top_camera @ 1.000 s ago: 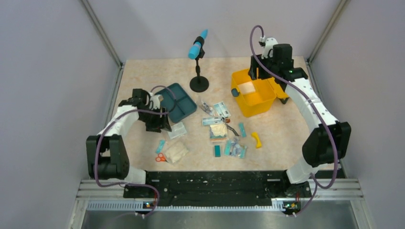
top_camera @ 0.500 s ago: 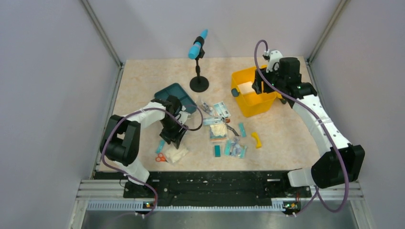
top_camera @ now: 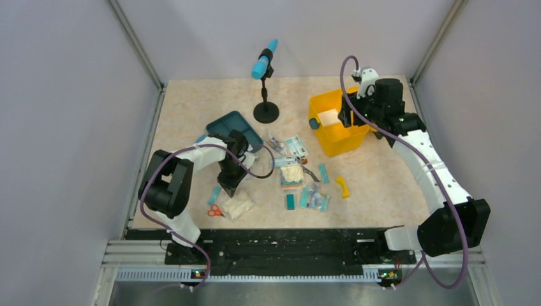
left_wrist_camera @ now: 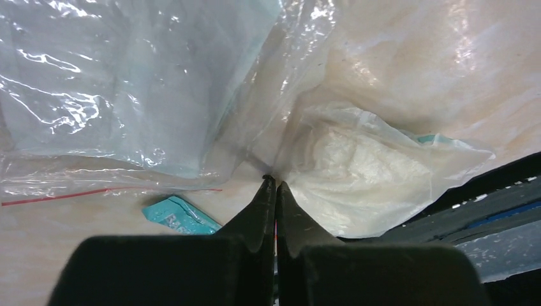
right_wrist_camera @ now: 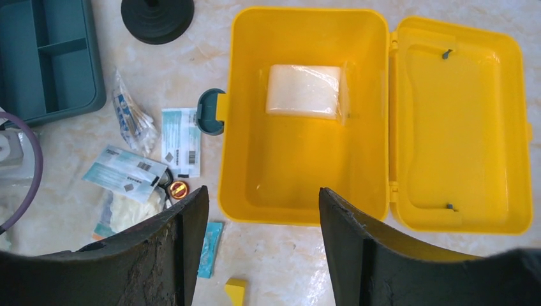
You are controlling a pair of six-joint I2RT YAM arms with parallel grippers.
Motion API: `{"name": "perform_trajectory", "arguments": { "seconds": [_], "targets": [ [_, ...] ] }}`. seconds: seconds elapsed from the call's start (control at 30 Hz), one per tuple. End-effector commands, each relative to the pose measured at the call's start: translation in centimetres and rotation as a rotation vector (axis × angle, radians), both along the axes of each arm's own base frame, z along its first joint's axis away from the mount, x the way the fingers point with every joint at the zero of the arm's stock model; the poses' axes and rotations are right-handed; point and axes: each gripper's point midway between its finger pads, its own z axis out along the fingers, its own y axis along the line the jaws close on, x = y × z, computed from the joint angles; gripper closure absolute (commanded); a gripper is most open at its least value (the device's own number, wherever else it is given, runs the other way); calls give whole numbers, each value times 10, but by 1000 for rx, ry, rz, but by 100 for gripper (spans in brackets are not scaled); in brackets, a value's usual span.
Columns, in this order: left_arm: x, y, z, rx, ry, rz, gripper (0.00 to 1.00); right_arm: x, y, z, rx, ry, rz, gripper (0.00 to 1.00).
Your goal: Organize the medicine kit
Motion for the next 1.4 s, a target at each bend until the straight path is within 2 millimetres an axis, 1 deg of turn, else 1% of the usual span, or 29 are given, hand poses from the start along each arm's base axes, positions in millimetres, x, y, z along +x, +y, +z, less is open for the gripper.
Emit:
{"name": "perform_trajectory", "arguments": {
  "seconds": [0.0,0.2,0.27,0.37,0.4,0.43,0.47,0.5,0.53,0.57,0.67,0.73,0.87,0.97,1.07,1.13,1.17,1.27,1.37],
  "targets": [
    [8,-20,29,-120,-66,-26,100,-2,2,13,-5,-43,17,37],
    [7,-25,44,-159,-80,-9,100,-7,3,4,0,-21,25,37],
    [7,-28,46,-168,-78,3,100,-8,3,2,0,-15,26,37],
    [7,-27,43,-154,-68,20,99,-8,4,-2,2,-4,31,37],
    [8,-26,41,-141,-70,24,87,-8,5,-2,6,0,34,37],
    [9,-24,39,-129,-70,28,72,-7,6,-3,9,2,36,37],
    [10,-22,37,-115,-71,32,61,-7,7,-3,11,5,37,37],
    [10,-20,35,-101,-71,34,53,-6,7,-3,13,5,39,37],
    [9,-19,34,-93,-67,35,47,-6,8,-3,13,6,39,37],
    [8,-19,31,-90,-61,36,44,-6,8,-3,14,8,39,37],
    [7,-19,23,-65,-50,26,41,-5,9,-4,14,8,43,37],
    [6,-19,16,-38,-44,7,42,-5,9,-4,16,7,43,37],
    [4,-19,4,24,-34,-31,49,-7,10,-2,21,2,49,37],
    [3,-22,-4,39,-17,-54,62,-10,9,-3,18,0,50,37],
    [3,-26,-7,26,4,-53,78,-15,7,-4,13,0,49,37],
    [1,-28,-4,10,9,-57,94,-18,5,-5,8,-2,50,37],
    [1,-30,-2,-3,6,-62,100,-20,4,-5,5,-2,50,37],
    [-1,-35,14,-58,-17,-84,100,-24,5,-3,1,-6,62,37],
    [5,-41,35,-109,-80,-96,100,-29,8,1,13,-10,89,37]
  ]
}}
